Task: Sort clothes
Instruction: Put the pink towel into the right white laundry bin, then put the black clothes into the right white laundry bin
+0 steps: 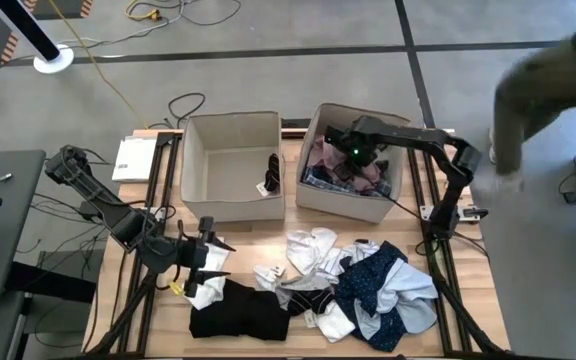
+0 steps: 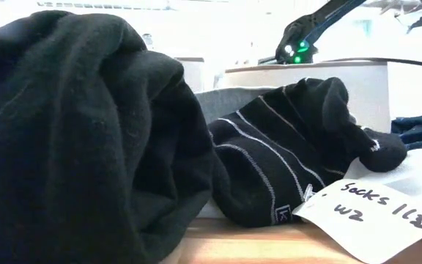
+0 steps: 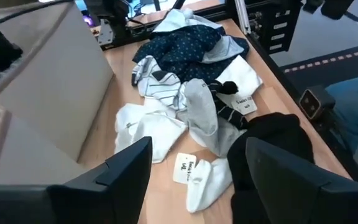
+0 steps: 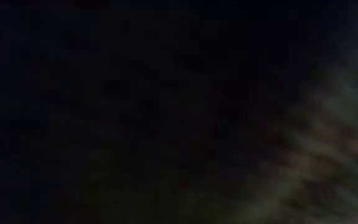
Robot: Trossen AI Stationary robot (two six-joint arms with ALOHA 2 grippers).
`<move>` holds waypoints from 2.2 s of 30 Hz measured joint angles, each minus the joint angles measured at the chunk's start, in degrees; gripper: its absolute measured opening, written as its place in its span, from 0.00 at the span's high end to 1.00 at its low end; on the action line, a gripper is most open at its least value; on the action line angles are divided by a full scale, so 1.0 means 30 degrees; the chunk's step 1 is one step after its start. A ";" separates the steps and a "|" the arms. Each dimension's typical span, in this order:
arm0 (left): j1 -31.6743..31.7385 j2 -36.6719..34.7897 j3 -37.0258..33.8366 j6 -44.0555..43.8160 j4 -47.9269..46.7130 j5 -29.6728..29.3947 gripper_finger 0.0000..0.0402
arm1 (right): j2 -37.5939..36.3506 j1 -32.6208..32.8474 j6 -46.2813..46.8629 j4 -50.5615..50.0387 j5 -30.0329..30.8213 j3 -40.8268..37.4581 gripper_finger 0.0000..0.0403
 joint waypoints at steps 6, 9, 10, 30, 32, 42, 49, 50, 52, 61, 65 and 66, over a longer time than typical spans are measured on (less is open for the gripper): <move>-0.0057 0.0000 0.0000 -0.0963 -0.0399 0.1283 0.36 | 0.0900 -0.0022 -0.0359 -0.0059 -0.1234 0.0026 0.59; -0.0218 0.0000 0.0000 -0.1457 -0.0815 0.1288 0.36 | 0.0911 0.0018 -0.0483 -0.0115 -0.1476 0.0022 0.59; -0.0292 0.0000 0.0000 -0.1576 -0.0941 0.1301 0.36 | 0.0842 0.0040 -0.0493 -0.0171 -0.1525 0.0013 0.59; -0.1151 0.0000 0.0000 -0.3321 -0.2116 0.3649 0.36 | -0.7903 0.1672 -0.0490 -0.0547 -0.1803 -0.0069 0.24; -0.1151 0.0000 0.0000 -0.3590 -0.1978 0.4735 0.36 | -0.8896 0.1855 -0.0490 -0.0218 -0.1770 -0.0062 0.24; -0.1928 0.2576 0.0001 -0.3615 0.1037 0.7867 0.36 | -1.3278 0.4648 -0.0173 0.3431 -0.1581 -0.0047 0.24; -0.2149 0.6378 0.0002 -0.4157 0.1912 0.7638 0.34 | -1.4452 0.6678 0.0005 0.4437 -0.1001 -0.0025 0.24; -0.2149 0.6818 0.0000 -0.4258 0.2054 0.7618 0.33 | -1.4476 0.6853 0.0005 0.4419 -0.0959 -0.0025 0.24; -0.2149 0.7615 0.0001 -0.4470 0.2315 0.7488 0.29 | -1.4477 0.7179 0.0005 0.4374 -0.0865 -0.0025 0.24; -0.2142 0.9989 0.0015 -0.5606 0.3244 0.6192 0.15 | -1.3964 0.8442 -0.0106 0.4263 -0.0448 -0.0033 0.24; -0.2136 1.1282 0.0040 -0.5679 0.3293 0.5381 0.15 | -1.3669 0.8913 -0.0148 0.4258 -0.0401 -0.0025 0.24; -0.2111 1.1620 0.0055 -0.5738 0.3298 0.5150 0.15 | -1.3574 0.9025 -0.0151 0.4287 -0.0309 -0.0025 0.24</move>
